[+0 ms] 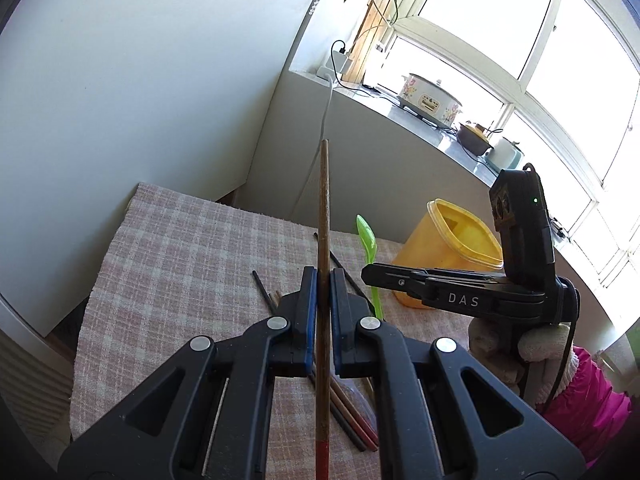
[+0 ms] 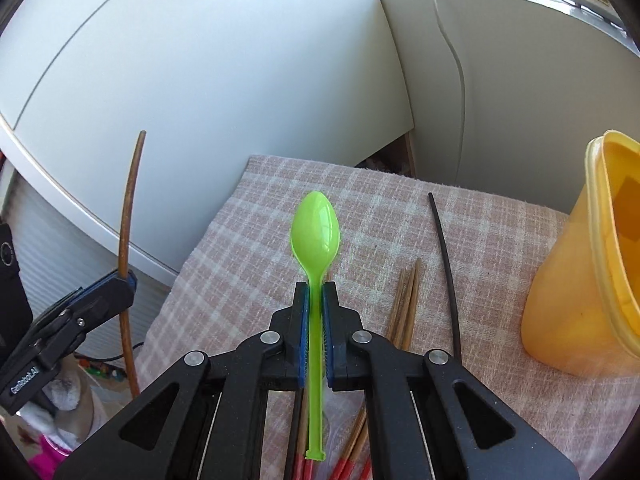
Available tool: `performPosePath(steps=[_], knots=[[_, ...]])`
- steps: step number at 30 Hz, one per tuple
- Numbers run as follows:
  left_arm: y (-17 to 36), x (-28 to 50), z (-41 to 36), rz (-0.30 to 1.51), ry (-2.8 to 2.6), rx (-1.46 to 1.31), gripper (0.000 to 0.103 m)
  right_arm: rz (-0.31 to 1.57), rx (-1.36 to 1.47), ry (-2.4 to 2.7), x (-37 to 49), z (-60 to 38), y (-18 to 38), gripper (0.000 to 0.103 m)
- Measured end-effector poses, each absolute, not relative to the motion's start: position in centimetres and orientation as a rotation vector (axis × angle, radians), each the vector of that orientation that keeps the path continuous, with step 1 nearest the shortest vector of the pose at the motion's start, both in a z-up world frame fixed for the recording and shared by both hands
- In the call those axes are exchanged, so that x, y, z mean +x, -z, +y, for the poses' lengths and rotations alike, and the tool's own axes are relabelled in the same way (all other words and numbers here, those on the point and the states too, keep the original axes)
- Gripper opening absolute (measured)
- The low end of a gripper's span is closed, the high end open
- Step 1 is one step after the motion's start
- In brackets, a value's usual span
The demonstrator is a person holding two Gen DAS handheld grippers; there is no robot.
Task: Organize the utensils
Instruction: 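Carry the wooden chopstick and green spoon to the yellow container and lower them in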
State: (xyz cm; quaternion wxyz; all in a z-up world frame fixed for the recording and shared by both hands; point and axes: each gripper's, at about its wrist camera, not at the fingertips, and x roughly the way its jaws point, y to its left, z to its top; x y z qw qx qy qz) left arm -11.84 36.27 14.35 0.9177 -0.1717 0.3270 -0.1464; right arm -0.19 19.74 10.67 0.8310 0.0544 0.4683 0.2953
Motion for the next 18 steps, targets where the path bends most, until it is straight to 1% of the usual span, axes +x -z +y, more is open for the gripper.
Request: performPosePath(steps=[8,18], knots=[[-16.2,-10.2,32.2,0.608,0.372,-0.344,0.004,0.866,0.176,-0.613,-2.5,14.8,-14.4,0.005],[-17.4,-5.2,25.9,0.567,0.476,-0.365,0.004,0.693,0.183,-0.455,-4.3,7.4,-18.1,0.005]])
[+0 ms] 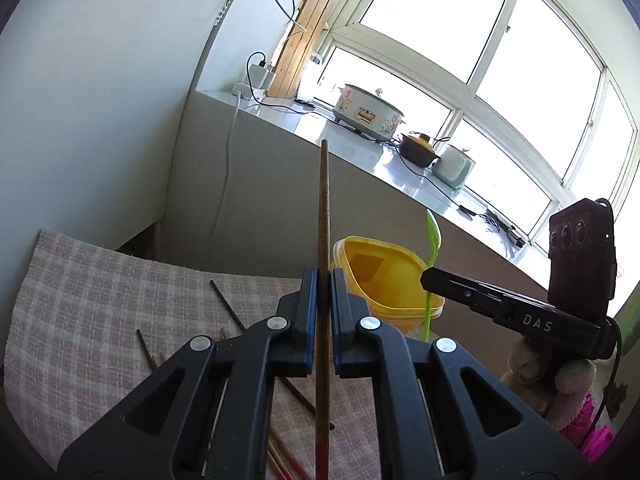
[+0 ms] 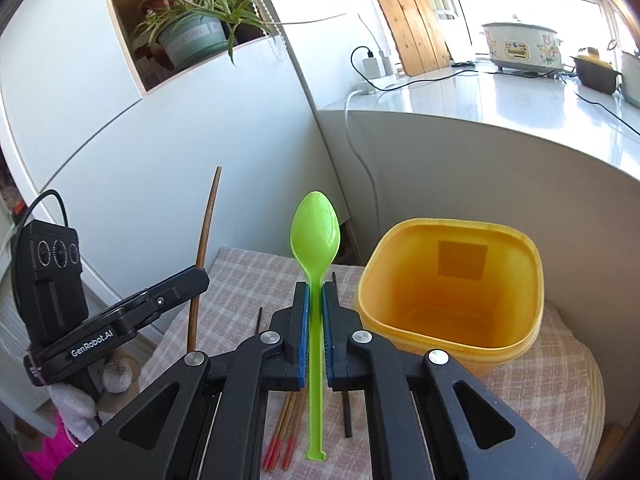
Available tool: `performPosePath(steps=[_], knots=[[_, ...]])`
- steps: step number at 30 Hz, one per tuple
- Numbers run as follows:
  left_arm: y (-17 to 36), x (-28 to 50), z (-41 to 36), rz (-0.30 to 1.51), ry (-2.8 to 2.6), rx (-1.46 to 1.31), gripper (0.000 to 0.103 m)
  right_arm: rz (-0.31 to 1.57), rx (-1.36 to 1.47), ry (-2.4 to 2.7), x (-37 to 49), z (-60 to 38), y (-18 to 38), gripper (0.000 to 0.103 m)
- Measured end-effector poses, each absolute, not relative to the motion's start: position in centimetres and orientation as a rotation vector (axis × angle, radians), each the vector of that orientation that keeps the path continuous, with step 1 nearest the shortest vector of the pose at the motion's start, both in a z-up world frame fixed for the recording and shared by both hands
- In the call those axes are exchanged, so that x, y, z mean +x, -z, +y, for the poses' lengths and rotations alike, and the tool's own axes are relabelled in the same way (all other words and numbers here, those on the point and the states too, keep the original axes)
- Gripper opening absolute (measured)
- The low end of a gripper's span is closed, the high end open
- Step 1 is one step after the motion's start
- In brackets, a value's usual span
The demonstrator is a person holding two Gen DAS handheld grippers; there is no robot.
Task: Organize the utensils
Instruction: 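Carry the wooden chopstick and green spoon to the yellow container and lower them in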
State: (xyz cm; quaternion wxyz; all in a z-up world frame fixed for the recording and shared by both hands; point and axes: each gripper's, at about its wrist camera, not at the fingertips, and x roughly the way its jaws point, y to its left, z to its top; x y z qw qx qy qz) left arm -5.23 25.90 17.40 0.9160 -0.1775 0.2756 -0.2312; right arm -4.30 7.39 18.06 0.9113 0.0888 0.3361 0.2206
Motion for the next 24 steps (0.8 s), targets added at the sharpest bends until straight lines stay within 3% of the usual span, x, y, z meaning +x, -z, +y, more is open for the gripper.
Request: performPosePath(steps=[24], knots=[[-19.9,4.6,17.1,0.445,0.526,-0.403,0.004,0.538,0.182,-0.241,-0.7,0.9,-22.0,0.005]])
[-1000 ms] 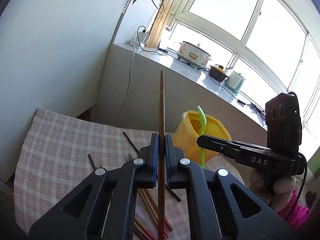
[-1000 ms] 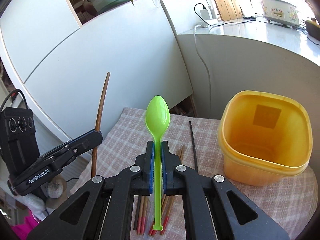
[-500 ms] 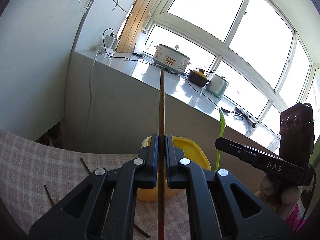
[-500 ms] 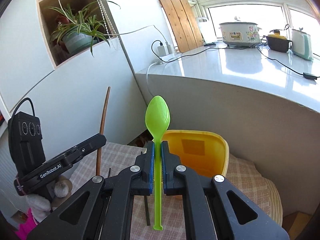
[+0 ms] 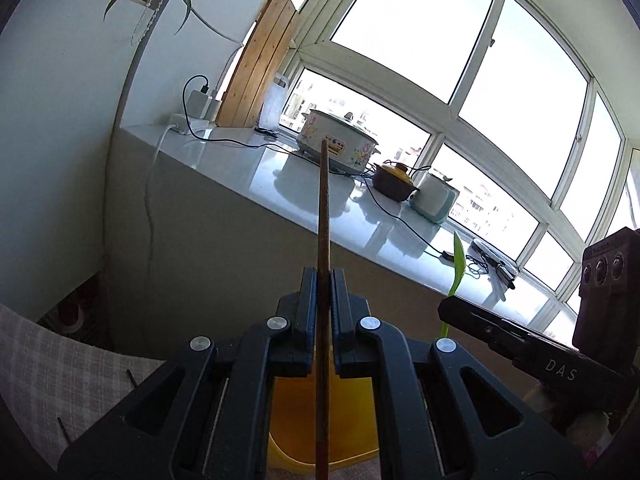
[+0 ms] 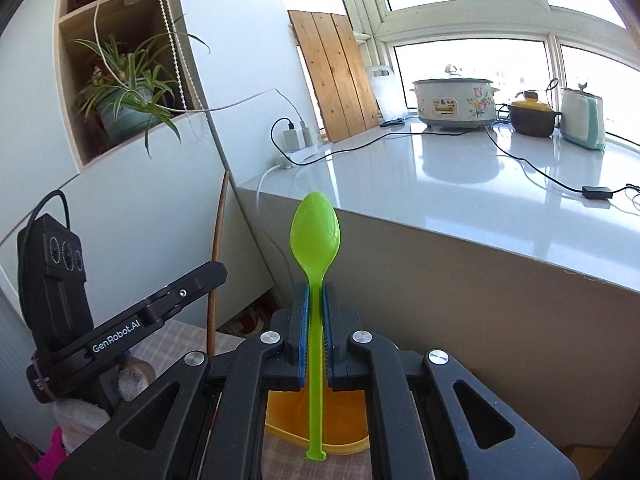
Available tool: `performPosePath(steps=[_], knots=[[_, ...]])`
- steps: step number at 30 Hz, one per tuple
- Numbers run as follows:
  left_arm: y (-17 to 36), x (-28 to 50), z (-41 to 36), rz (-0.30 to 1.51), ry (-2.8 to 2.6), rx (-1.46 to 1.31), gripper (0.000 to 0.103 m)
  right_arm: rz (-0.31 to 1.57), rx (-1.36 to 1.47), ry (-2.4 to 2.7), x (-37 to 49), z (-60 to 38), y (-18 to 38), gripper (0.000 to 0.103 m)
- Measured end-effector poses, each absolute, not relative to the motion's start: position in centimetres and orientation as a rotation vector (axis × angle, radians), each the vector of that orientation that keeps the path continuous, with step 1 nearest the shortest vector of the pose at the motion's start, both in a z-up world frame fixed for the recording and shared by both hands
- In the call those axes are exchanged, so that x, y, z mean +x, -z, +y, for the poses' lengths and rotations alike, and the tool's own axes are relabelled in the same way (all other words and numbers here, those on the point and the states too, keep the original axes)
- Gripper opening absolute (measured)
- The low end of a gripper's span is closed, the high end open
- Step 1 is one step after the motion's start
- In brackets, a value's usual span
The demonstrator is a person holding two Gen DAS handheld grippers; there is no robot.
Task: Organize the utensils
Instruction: 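Carry the wooden chopstick and green spoon to the yellow container and lower them in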
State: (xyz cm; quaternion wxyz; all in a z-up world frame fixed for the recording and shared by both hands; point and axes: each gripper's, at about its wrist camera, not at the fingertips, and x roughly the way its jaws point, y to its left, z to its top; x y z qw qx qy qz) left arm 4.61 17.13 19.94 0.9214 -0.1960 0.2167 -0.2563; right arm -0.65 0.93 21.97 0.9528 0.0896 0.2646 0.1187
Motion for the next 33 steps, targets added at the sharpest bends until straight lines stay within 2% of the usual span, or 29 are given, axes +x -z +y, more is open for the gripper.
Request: performPosePath(steps=[13,33], knots=[[-19.4,5.1,16.6,0.385,0.516,-0.369,0.004,0.496,0.183,-0.179,0.7,-0.3,-21.6,0.005],[-18.8,5.0,17.2,0.391,0.504,-0.361,0.004,0.566,0.180,-0.186,0.5,0.1,-18.8,0.005]])
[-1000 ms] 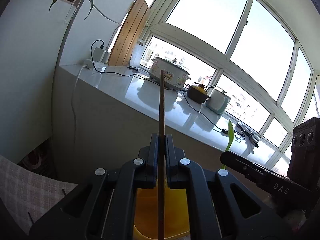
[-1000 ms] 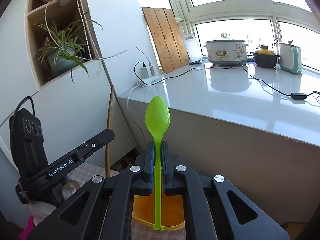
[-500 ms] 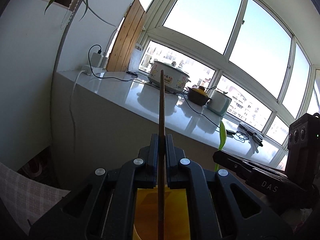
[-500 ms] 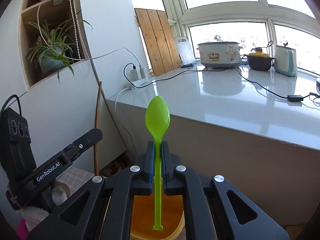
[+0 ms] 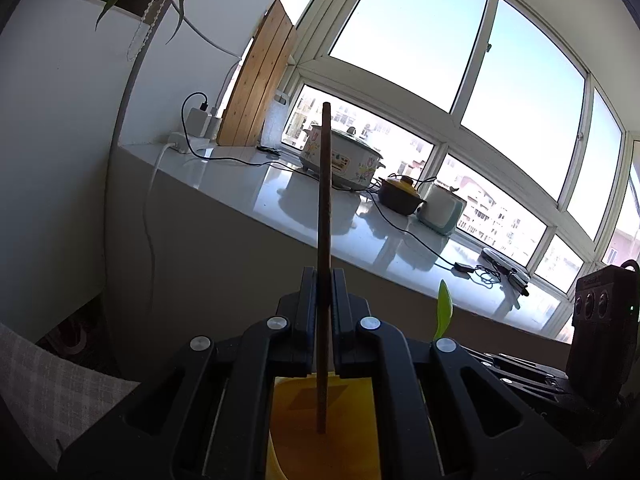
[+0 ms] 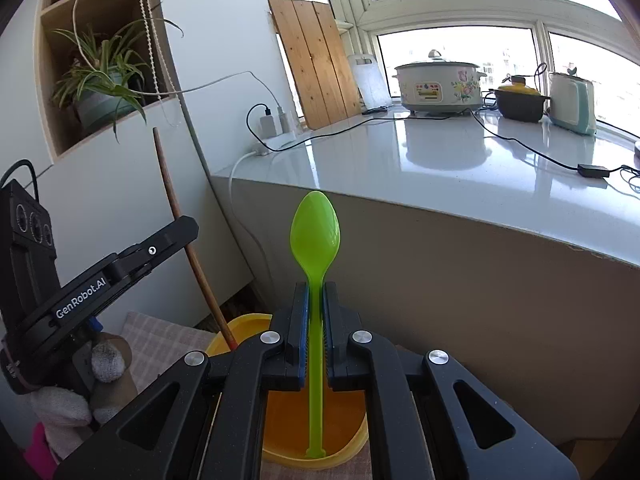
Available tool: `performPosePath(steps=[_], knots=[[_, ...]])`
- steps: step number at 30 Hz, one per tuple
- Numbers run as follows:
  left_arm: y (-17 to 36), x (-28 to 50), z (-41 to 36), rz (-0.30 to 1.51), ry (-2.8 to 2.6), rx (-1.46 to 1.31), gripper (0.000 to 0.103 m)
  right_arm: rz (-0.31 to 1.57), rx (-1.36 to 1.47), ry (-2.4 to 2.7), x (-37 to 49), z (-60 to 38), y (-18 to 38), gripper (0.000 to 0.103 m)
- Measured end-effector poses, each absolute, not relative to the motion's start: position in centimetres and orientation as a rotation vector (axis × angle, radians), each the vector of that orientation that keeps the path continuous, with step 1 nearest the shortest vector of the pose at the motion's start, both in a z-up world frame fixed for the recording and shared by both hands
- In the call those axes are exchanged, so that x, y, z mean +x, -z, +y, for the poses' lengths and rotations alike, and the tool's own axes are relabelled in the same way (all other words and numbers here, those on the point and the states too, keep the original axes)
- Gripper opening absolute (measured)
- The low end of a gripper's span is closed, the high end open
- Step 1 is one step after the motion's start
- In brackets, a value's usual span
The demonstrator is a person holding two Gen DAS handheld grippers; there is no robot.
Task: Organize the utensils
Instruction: 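Carry the wooden chopstick and green spoon to the yellow container and lower them in, then open both tools to release chopstick and spoon into the yellow container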
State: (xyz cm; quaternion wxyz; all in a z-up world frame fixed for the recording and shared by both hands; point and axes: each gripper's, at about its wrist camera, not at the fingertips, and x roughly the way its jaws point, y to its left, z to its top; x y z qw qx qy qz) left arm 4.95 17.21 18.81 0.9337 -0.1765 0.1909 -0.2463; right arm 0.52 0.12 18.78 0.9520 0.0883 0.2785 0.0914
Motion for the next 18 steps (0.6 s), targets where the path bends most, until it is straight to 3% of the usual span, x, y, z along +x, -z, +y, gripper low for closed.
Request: performPosePath(steps=[18], knots=[[-16.6,2.0,16.5,0.522,0.544,-0.218,0.004,0.626,0.151,-0.182,-1.6,0.5,-17.0,0.005]])
